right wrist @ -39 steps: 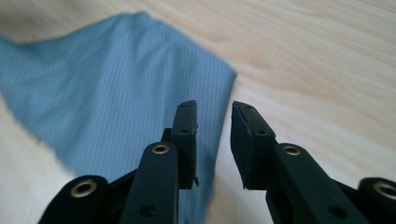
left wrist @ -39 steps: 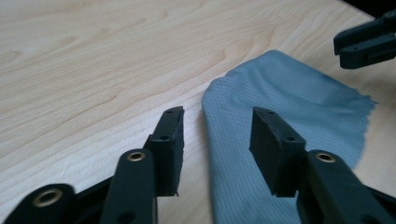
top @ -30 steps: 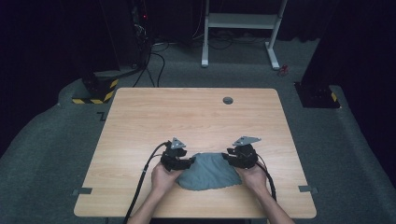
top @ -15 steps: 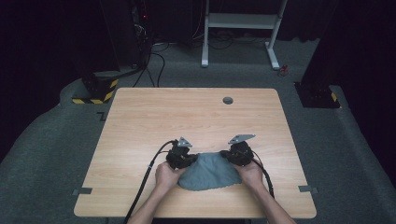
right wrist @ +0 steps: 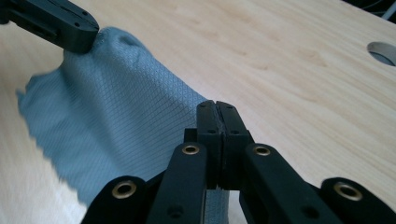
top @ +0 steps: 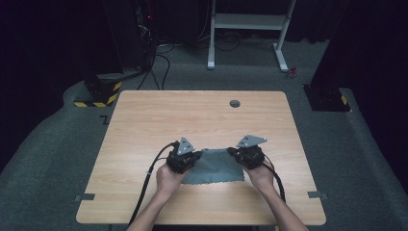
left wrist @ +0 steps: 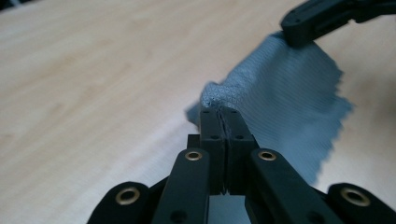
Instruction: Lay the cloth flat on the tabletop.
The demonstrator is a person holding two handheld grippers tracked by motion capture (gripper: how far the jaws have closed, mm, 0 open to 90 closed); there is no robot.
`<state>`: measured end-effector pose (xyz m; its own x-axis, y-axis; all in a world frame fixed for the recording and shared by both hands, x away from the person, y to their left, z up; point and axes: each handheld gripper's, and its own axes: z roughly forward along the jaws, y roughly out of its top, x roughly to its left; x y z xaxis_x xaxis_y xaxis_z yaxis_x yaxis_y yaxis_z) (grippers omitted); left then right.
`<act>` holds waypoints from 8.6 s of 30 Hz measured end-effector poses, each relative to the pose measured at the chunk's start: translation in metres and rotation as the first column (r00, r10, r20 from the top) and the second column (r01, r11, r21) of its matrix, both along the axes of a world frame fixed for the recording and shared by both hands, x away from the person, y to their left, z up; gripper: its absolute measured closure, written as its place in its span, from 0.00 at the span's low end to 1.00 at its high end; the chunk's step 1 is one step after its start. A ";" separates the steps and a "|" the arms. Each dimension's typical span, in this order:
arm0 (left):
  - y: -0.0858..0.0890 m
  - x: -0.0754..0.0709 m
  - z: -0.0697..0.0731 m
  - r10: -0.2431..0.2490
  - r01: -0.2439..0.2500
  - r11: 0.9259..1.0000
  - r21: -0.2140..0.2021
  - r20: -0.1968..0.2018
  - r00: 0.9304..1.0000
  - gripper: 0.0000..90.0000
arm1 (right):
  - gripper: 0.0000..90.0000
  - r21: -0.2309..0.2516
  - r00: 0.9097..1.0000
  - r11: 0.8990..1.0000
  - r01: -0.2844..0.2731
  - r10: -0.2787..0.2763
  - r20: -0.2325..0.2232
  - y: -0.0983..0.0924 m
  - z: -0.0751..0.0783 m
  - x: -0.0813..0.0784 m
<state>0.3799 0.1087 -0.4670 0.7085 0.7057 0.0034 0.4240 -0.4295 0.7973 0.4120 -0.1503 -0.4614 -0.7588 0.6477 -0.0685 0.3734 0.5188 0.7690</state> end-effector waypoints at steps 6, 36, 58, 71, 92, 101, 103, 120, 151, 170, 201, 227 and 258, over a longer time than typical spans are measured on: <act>-0.002 -0.025 -0.031 -0.068 0.073 0.996 0.046 -0.101 0.993 0.97 | 0.99 -0.041 0.997 0.997 -0.064 0.062 -0.046 -0.006 -0.030 -0.029; 0.008 -0.004 -0.044 0.038 -0.034 0.999 0.030 -0.140 0.989 0.82 | 0.80 -0.076 0.984 0.996 0.036 -0.049 -0.171 0.031 -0.049 0.018; 0.025 -0.019 -0.033 0.014 -0.017 1.000 -0.022 -0.145 0.989 0.98 | 0.99 -0.009 0.988 0.994 0.111 -0.111 -0.103 -0.018 -0.030 0.015; 0.010 -0.001 -0.027 0.051 -0.052 0.999 -0.004 -0.151 0.987 0.69 | 0.76 -0.030 0.987 0.993 0.113 -0.116 -0.115 -0.010 -0.035 0.011; -0.027 -0.006 0.002 -0.125 0.125 0.992 0.002 -0.069 0.990 0.97 | 0.86 -0.104 0.986 0.989 0.108 -0.119 -0.113 -0.003 -0.051 0.015; -0.030 -0.021 -0.023 -0.147 0.151 0.988 0.028 -0.117 0.982 0.83 | 0.99 -0.099 0.986 0.988 0.116 -0.126 -0.107 -0.011 -0.051 0.012; -0.022 -0.020 -0.017 -0.097 0.100 0.995 0.030 -0.086 0.992 0.78 | 0.99 -0.094 0.985 0.988 0.124 -0.134 -0.106 -0.013 -0.051 0.011; -0.008 0.020 -0.038 0.057 -0.043 0.997 0.066 -0.215 0.975 0.73 | 0.87 -0.069 0.981 0.986 0.154 -0.161 -0.112 -0.020 -0.051 0.012; 0.007 0.032 -0.026 0.160 -0.146 0.970 0.192 -0.057 0.986 0.71 | 0.91 -0.101 0.978 0.977 0.185 -0.194 -0.077 -0.021 -0.047 0.021; -0.010 0.025 -0.039 0.098 -0.066 0.980 0.186 -0.170 0.980 0.94 | 0.92 -0.101 0.976 0.978 0.182 -0.192 -0.102 -0.019 -0.051 0.019; 0.025 0.048 -0.036 0.275 -0.259 0.958 0.121 -0.149 0.950 0.74 | 0.86 -0.067 0.970 0.971 0.228 -0.233 -0.076 -0.031 -0.049 0.016; 0.032 0.058 -0.015 0.247 -0.233 0.962 0.144 -0.088 0.965 0.99 | 1.00 -0.080 0.965 0.965 0.251 -0.256 -0.052 -0.027 -0.037 0.030; 0.041 0.068 -0.040 0.298 -0.284 0.951 0.123 -0.110 0.948 0.64 | 0.87 -0.051 0.949 0.954 0.296 -0.299 -0.099 -0.022 -0.042 0.058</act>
